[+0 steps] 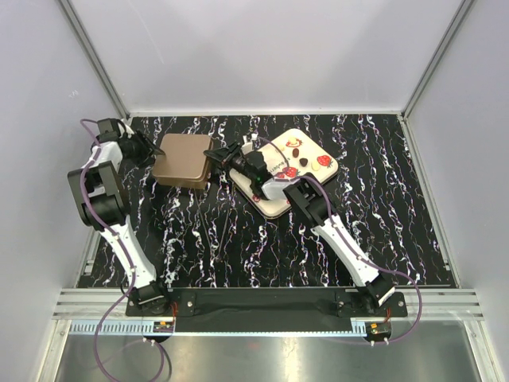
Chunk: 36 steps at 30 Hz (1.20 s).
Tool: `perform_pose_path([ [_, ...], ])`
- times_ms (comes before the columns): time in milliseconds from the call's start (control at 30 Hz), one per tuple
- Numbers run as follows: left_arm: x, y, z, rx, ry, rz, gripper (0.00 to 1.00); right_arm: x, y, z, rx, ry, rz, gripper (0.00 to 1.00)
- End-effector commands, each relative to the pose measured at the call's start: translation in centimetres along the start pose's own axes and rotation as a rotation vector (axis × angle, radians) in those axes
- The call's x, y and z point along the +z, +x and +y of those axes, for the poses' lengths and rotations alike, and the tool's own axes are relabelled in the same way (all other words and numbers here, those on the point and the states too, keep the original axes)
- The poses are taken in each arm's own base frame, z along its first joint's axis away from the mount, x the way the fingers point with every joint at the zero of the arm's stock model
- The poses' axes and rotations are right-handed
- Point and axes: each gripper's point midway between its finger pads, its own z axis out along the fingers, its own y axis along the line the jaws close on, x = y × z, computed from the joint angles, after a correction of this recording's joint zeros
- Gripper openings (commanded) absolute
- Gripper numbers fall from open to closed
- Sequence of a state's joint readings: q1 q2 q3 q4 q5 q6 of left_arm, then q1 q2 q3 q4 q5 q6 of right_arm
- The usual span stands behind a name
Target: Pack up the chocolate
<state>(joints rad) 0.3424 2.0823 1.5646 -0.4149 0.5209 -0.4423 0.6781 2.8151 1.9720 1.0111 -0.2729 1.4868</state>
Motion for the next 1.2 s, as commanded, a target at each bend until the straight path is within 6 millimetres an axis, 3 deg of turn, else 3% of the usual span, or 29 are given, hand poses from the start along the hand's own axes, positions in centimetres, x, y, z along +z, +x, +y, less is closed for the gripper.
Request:
perform_pose_path([
  [0,-0.6,-1.7,-2.5,0.064,0.068,-0.050,0.52,0.5,-1.6,3.8,-0.065,-0.012,-0.025,0.30],
  [367,-0.9,-2.2,-2.9,0.080,0.071,-0.056,0.51,-0.5,-2.6,3.3,-0.106,0.066,-0.057,0.32],
  [567,-1.8,-3.2,-3.8,0.100,0.076,-0.083,0.53,-0.8,-3.3,3.0,-0.150,0.176,-0.089,0.39],
  [667,-1.8,-3.3,-4.1,0.102,0.079,-0.085,0.53,-0.7,-3.7,3.7,-0.184,0.200,-0.096,0.41],
  [800,-1.2,-3.2,-3.9,0.108,0.068,-0.075,0.53,-0.7,-3.8,3.0,-0.204,0.265,-0.095,0.46],
  [1167,-1.1,-3.9,-3.4,0.162,0.001,-0.086,0.52,-0.5,-4.5,5.0,-0.297,0.283,-0.108,0.52],
])
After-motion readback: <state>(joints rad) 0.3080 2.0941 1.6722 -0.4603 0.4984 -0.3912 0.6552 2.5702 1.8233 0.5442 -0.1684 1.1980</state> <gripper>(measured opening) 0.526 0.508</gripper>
